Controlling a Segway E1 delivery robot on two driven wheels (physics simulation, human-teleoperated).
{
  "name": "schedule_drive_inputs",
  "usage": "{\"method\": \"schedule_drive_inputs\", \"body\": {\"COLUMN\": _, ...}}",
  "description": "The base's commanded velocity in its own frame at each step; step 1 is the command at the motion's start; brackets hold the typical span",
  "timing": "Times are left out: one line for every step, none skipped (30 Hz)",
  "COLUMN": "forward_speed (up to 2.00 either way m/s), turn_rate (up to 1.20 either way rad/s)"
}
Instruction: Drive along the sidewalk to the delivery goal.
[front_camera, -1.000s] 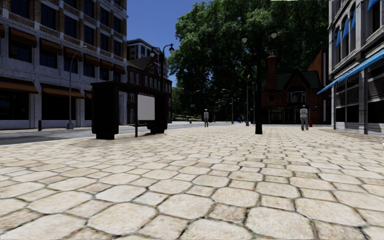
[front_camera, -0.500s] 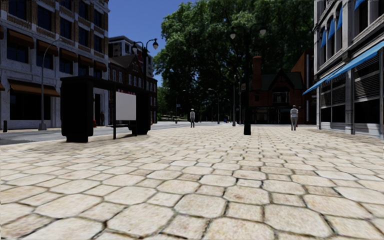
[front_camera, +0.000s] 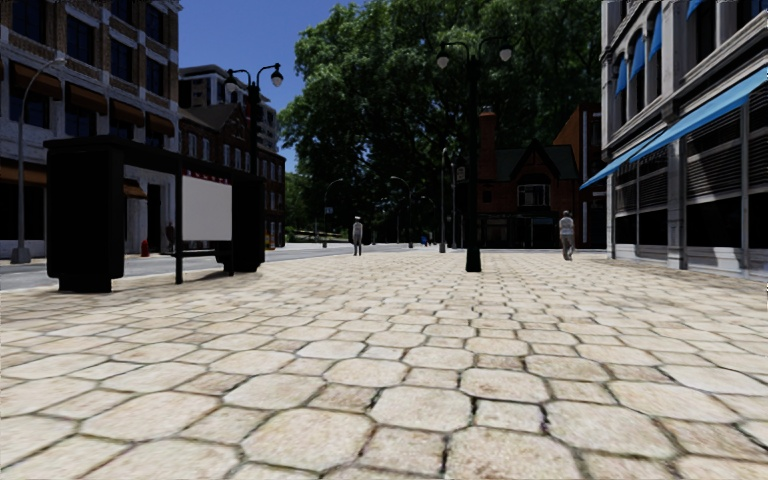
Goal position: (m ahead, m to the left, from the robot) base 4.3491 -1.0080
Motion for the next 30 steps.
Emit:
{"method": "schedule_drive_inputs", "body": {"forward_speed": 1.43, "turn_rate": -0.28}}
{"method": "schedule_drive_inputs", "body": {"forward_speed": 1.43, "turn_rate": -0.28}}
{"method": "schedule_drive_inputs", "body": {"forward_speed": 1.43, "turn_rate": -0.28}}
{"method": "schedule_drive_inputs", "body": {"forward_speed": 1.42, "turn_rate": -0.28}}
{"method": "schedule_drive_inputs", "body": {"forward_speed": 1.42, "turn_rate": -0.28}}
{"method": "schedule_drive_inputs", "body": {"forward_speed": 1.42, "turn_rate": -0.28}}
{"method": "schedule_drive_inputs", "body": {"forward_speed": 1.41, "turn_rate": -0.28}}
{"method": "schedule_drive_inputs", "body": {"forward_speed": 1.41, "turn_rate": -0.28}}
{"method": "schedule_drive_inputs", "body": {"forward_speed": 1.41, "turn_rate": -0.28}}
{"method": "schedule_drive_inputs", "body": {"forward_speed": 1.41, "turn_rate": -0.28}}
{"method": "schedule_drive_inputs", "body": {"forward_speed": 1.41, "turn_rate": -0.28}}
{"method": "schedule_drive_inputs", "body": {"forward_speed": 1.41, "turn_rate": -0.28}}
{"method": "schedule_drive_inputs", "body": {"forward_speed": 1.41, "turn_rate": -0.28}}
{"method": "schedule_drive_inputs", "body": {"forward_speed": 1.41, "turn_rate": -0.28}}
{"method": "schedule_drive_inputs", "body": {"forward_speed": 1.41, "turn_rate": -0.28}}
{"method": "schedule_drive_inputs", "body": {"forward_speed": 1.41, "turn_rate": -0.28}}
{"method": "schedule_drive_inputs", "body": {"forward_speed": 1.41, "turn_rate": -0.28}}
{"method": "schedule_drive_inputs", "body": {"forward_speed": 1.41, "turn_rate": -0.28}}
{"method": "schedule_drive_inputs", "body": {"forward_speed": 1.41, "turn_rate": -0.28}}
{"method": "schedule_drive_inputs", "body": {"forward_speed": 1.41, "turn_rate": -0.28}}
{"method": "schedule_drive_inputs", "body": {"forward_speed": 1.41, "turn_rate": -0.28}}
{"method": "schedule_drive_inputs", "body": {"forward_speed": 1.41, "turn_rate": -0.28}}
{"method": "schedule_drive_inputs", "body": {"forward_speed": 1.41, "turn_rate": -0.28}}
{"method": "schedule_drive_inputs", "body": {"forward_speed": 1.41, "turn_rate": -0.28}}
{"method": "schedule_drive_inputs", "body": {"forward_speed": 1.41, "turn_rate": -0.28}}
{"method": "schedule_drive_inputs", "body": {"forward_speed": 1.41, "turn_rate": -0.28}}
{"method": "schedule_drive_inputs", "body": {"forward_speed": 1.41, "turn_rate": -0.28}}
{"method": "schedule_drive_inputs", "body": {"forward_speed": 1.41, "turn_rate": -0.28}}
{"method": "schedule_drive_inputs", "body": {"forward_speed": 1.41, "turn_rate": -0.28}}
{"method": "schedule_drive_inputs", "body": {"forward_speed": 1.41, "turn_rate": -0.28}}
